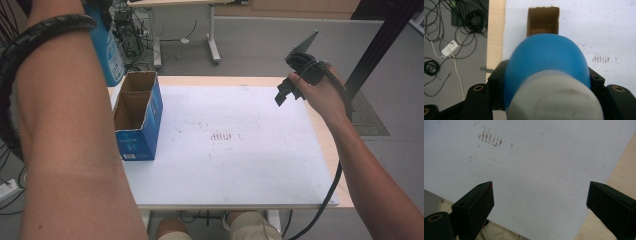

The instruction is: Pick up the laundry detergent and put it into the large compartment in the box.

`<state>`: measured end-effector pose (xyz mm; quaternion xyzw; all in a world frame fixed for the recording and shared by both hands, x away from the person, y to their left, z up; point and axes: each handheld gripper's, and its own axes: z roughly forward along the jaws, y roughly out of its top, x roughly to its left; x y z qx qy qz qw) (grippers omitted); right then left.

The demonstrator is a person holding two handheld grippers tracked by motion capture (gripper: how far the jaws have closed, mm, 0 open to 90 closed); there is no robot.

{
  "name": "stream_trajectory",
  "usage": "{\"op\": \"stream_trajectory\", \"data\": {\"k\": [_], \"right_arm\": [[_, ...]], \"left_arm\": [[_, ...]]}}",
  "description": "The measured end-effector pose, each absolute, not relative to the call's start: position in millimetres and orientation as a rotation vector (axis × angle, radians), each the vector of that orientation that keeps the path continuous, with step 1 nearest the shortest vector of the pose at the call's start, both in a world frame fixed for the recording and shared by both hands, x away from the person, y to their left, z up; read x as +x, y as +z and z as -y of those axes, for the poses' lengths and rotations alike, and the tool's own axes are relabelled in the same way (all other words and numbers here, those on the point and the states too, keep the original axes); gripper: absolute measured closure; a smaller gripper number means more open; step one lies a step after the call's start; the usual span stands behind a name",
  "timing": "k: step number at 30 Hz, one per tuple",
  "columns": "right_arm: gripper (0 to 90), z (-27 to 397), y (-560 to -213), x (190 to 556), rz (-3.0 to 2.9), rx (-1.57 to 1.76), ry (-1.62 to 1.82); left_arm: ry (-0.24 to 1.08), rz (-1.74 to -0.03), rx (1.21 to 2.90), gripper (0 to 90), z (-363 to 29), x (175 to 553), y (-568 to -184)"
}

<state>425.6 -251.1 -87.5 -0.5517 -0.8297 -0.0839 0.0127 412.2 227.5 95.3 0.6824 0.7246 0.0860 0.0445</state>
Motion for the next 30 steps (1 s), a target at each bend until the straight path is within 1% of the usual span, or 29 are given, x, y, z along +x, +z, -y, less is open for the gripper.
{"op": "stream_trajectory", "data": {"k": [7,14,30], "right_arm": [[7.7,252,-89,426,2.584,-1.723,-0.254],[7.7,252,-91,426,2.585,-1.719,-0.252],[7.8,249,-97,428,2.58,-1.714,-0.231]], "left_arm": [[0.245,-2.208,2.086,37.7,-231,418,77],[0.216,-2.211,2.095,37.7,-234,424,51],[0.132,-2.208,2.125,37.7,-240,434,-25]]}}
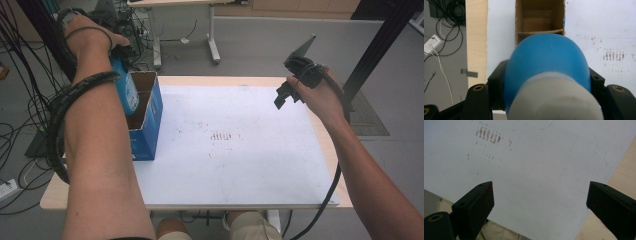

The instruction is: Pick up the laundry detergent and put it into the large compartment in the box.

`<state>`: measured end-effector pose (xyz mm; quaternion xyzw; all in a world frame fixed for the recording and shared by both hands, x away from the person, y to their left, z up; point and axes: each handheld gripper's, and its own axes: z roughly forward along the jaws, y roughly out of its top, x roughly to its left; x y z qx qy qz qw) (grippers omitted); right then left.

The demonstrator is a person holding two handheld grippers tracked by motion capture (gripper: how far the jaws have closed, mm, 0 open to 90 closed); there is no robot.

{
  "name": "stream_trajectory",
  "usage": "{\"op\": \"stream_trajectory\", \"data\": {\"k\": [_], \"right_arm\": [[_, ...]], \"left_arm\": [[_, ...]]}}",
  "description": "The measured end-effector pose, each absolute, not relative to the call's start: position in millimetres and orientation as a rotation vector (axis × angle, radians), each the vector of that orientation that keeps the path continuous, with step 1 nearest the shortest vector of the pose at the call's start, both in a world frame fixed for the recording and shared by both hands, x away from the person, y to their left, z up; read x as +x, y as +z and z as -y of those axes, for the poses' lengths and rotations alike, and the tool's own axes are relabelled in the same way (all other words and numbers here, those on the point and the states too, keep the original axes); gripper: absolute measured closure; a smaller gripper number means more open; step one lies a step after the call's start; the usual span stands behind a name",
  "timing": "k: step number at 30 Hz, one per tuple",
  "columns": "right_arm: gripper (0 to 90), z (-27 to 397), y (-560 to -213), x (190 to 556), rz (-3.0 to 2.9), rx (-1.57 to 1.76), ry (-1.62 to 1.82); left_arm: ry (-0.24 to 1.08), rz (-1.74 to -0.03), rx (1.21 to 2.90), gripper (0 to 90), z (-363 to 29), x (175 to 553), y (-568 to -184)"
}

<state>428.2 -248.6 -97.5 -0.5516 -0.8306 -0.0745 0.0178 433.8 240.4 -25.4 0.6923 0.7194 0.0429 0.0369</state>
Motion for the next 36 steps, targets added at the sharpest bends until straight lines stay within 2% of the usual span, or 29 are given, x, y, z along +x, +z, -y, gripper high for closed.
{"op": "stream_trajectory", "data": {"k": [8,25,36], "right_arm": [[7.8,248,-97,428,2.584,-1.713,-0.228],[8.0,241,-106,431,2.581,-1.711,-0.187],[8.0,238,-111,434,2.574,-1.711,-0.178]], "left_arm": [[0.149,-2.206,2.145,37.7,-237,432,-59],[0.098,-2.166,2.212,37.7,-233,429,-142],[0.067,-2.16,2.236,37.6,-232,429,-168]]}}
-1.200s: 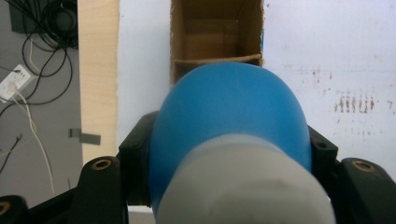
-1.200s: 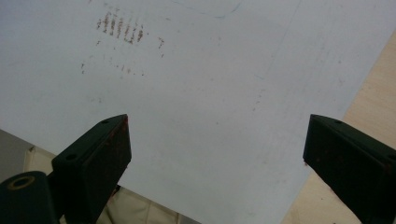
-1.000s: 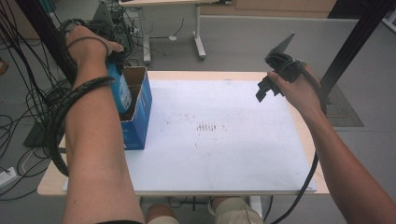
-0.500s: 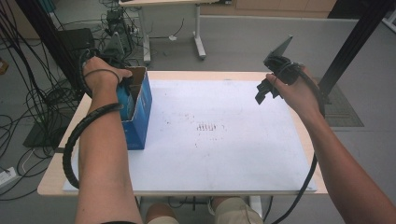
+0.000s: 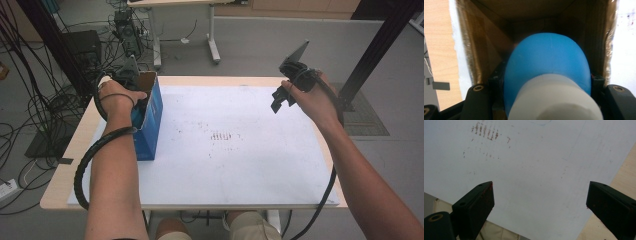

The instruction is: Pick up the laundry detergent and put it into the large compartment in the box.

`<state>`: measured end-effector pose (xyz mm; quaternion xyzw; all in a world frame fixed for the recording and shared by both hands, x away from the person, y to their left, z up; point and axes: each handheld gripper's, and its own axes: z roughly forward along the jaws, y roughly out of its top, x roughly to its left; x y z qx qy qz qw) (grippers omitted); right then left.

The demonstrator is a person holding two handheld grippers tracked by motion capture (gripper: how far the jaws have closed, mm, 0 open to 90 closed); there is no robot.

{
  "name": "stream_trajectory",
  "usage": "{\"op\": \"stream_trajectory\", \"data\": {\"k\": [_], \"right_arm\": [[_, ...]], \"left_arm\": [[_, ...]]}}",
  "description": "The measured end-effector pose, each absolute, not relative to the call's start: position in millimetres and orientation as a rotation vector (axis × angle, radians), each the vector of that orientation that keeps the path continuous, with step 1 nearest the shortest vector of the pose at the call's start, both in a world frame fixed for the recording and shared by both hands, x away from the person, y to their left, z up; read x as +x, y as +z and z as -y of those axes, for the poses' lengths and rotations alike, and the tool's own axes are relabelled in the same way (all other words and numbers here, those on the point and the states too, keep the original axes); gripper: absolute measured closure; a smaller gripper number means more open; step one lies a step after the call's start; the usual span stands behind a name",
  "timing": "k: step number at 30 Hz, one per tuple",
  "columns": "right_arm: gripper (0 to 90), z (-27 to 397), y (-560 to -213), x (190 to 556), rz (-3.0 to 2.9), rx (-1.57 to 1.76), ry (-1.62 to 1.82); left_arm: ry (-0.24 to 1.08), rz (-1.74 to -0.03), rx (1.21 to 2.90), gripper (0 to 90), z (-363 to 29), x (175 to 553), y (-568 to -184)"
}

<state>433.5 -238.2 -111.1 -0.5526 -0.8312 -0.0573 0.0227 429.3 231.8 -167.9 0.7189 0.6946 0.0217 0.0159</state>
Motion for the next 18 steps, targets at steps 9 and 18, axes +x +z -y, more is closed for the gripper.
{"op": "stream_trajectory", "data": {"k": [9,18], "right_arm": [[8.0,241.1,-110.8,432.8,2.571,-1.72,-0.189],[8.0,244.0,-110.7,431.9,2.561,-1.736,-0.193]], "left_arm": [[0.061,-2.155,2.25,37.6,-232.4,428.9,-174.6],[0.066,-2.158,2.234,37.5,-233.9,427.8,-176.1]]}}
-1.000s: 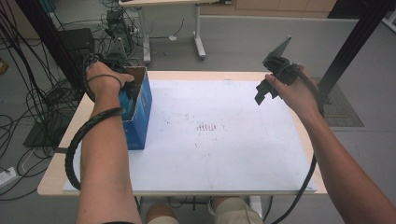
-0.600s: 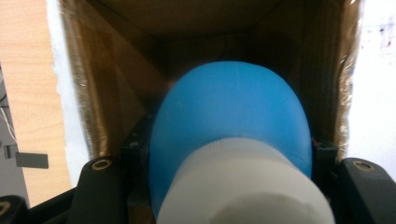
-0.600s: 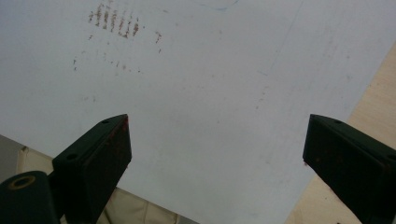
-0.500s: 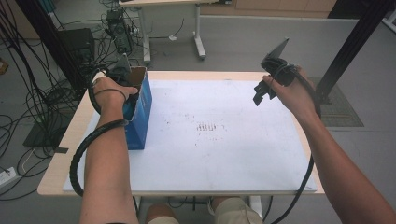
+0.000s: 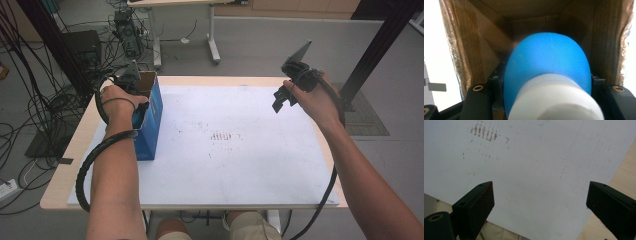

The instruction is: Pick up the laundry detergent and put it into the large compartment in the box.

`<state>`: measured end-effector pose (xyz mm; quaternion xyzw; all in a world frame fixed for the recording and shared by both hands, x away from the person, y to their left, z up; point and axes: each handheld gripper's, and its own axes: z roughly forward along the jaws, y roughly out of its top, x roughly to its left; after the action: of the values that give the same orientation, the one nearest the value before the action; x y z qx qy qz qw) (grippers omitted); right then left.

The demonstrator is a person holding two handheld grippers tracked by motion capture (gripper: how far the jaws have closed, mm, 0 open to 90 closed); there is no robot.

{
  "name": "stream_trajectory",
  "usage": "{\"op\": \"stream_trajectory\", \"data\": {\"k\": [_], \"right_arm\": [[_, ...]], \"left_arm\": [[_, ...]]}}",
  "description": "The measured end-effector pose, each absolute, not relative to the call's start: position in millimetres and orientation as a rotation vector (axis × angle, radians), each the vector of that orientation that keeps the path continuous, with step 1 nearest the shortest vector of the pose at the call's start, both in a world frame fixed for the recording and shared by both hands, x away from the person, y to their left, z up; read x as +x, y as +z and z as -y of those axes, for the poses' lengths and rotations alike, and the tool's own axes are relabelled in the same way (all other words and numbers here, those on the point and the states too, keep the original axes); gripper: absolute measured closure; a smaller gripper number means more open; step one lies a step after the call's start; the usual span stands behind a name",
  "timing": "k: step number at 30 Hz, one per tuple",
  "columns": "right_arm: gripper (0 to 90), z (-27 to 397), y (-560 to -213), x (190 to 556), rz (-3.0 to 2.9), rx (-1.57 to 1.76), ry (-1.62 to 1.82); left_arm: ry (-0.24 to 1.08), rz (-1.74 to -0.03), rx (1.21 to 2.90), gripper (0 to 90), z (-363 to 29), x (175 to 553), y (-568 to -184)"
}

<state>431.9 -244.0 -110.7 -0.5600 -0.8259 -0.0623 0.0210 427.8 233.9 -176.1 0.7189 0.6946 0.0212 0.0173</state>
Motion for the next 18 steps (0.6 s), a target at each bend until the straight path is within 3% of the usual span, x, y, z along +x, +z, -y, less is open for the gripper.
{"op": "stream_trajectory", "data": {"k": [18], "right_arm": [[8.0,242.1,-112.7,434.0,2.562,-1.719,-0.196]], "left_arm": [[0.056,-2.152,2.243,37.4,-235.1,430.1,-176.1]]}}
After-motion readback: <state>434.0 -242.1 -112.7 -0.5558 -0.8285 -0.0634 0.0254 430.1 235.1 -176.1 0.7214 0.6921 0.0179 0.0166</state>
